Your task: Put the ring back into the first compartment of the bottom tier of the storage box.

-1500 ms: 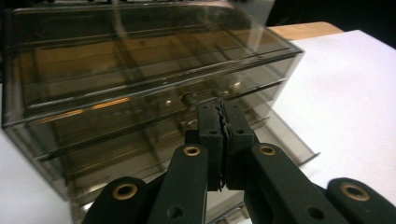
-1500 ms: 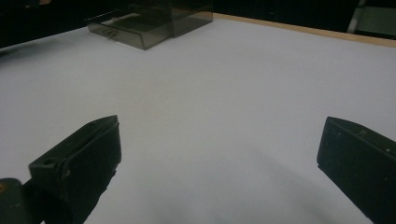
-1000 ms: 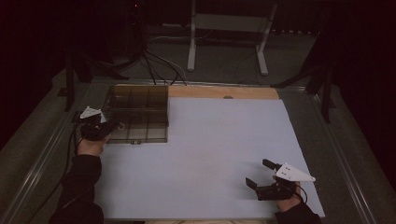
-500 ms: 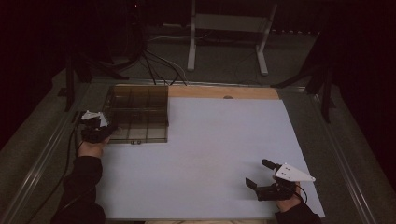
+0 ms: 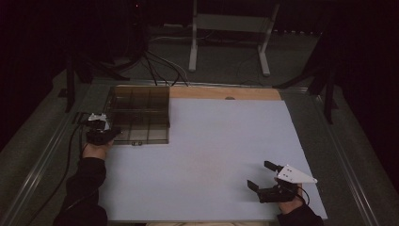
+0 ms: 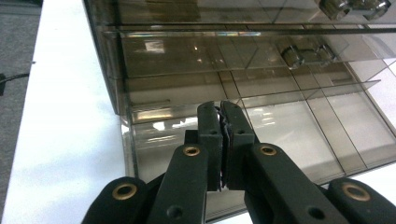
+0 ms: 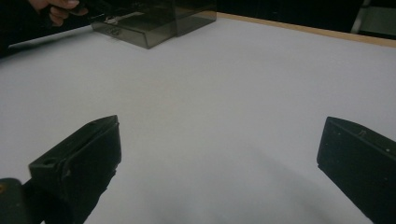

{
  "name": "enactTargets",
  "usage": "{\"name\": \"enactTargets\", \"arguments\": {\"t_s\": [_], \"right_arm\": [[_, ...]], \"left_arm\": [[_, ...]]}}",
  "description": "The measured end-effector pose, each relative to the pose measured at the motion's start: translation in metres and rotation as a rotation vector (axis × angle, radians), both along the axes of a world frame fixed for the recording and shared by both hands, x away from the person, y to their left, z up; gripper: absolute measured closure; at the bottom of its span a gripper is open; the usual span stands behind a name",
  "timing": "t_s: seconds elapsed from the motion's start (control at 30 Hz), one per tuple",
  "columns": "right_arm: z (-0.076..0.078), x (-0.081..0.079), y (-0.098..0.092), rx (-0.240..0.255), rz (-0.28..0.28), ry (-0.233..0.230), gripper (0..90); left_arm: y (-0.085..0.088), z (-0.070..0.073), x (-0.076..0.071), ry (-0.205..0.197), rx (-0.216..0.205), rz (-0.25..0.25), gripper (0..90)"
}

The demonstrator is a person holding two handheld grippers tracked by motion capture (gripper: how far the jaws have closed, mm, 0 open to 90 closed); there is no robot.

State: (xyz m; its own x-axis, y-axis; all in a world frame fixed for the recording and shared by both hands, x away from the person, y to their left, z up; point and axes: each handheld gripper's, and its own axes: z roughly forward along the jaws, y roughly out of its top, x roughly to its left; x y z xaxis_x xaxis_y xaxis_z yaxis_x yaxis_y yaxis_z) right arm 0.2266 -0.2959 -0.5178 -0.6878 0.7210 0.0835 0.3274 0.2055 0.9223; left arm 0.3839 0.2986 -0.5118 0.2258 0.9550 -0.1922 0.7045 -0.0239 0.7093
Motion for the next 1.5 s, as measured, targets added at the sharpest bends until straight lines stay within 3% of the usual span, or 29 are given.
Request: {"name": "enactTargets", "arguments": {"t_s": [0.17,0.3,0.37,0.5,0.77,0.9,1.17,1.37,1.5], "right_arm": [[0.0,0.0,0.0,-0.002,0.001,0.0,0.0],[0.0,0.0,0.0,-0.003,0.0,0.0,0.0],[0.0,0.0,0.0,-0.003,0.0,0.0,0.0],[0.0,0.0,0.0,-0.003,0.0,0.0,0.0],[0.0,0.0,0.0,-0.004,-0.001,0.001,0.0],[0.0,0.0,0.0,-0.004,0.0,-0.001,0.0],[0.0,0.0,0.0,-0.003,-0.001,0.001,0.0],[0.0,0.0,0.0,-0.003,-0.001,0.0,0.0],[0.0,0.0,0.0,-0.005,-0.002,0.002,0.0]], "left_arm": [[0.0,0.001,0.0,-0.015,0.001,0.01,87.3],[0.001,0.003,-0.001,-0.036,-0.006,0.023,75.2],[-0.001,0.005,-0.003,-0.044,0.007,0.025,66.4],[-0.004,0.01,-0.004,-0.053,0.022,0.014,57.1],[-0.012,0.023,-0.008,-0.084,0.044,0.009,44.8],[-0.02,0.034,-0.012,-0.113,0.087,0.011,40.2],[-0.034,0.046,-0.017,-0.14,0.089,-0.049,30.3],[-0.042,0.057,-0.021,-0.158,0.064,-0.089,20.5],[-0.045,0.06,-0.024,-0.182,0.03,-0.162,15.6]]}}
